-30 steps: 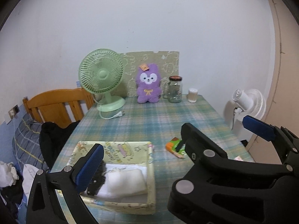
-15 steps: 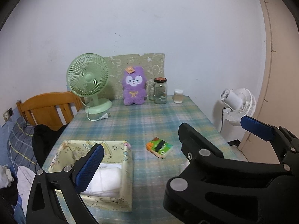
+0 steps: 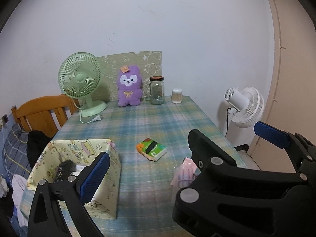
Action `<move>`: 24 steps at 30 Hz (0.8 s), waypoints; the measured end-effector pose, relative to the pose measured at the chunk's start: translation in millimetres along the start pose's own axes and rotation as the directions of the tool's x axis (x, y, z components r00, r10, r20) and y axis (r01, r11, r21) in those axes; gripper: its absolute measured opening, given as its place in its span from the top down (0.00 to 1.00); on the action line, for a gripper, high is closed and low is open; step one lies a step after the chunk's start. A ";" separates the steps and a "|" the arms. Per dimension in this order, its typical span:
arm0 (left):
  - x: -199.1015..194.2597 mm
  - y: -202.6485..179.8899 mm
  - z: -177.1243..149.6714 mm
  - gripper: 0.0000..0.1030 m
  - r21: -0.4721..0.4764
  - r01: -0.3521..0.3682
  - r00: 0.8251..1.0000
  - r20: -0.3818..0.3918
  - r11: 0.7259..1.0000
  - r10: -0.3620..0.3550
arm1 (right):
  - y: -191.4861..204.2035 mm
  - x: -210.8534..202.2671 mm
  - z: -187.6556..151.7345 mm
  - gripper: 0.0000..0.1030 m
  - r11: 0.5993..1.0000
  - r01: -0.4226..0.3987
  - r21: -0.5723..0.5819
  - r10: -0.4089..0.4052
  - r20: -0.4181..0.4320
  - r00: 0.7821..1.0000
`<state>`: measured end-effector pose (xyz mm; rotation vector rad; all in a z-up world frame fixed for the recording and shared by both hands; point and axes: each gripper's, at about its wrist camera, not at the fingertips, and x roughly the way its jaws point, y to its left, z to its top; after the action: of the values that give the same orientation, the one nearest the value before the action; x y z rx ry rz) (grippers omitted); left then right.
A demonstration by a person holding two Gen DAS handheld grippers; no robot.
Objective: Organize soft objects
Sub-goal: 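Withdraw both tools from the box toward the remaining items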
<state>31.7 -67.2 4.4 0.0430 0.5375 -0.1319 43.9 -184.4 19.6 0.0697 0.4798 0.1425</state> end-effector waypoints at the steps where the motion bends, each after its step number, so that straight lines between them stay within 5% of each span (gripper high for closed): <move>1: 1.4 -2.1 -1.2 0.00 0.000 0.005 1.000 -0.002 1.000 -0.005 | -2.6 0.8 -1.8 0.02 1.000 0.001 0.004 -0.001 0.002 1.000; 24: 56.0 -36.1 -42.5 0.00 0.006 0.086 0.991 -0.107 0.996 -0.085 | -48.2 39.8 -53.5 0.02 0.997 0.058 0.051 -0.053 -0.090 0.994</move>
<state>52.9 -106.2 -61.1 0.0378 0.6452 -0.2172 59.7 -224.2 -50.7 0.1025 0.5741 0.0782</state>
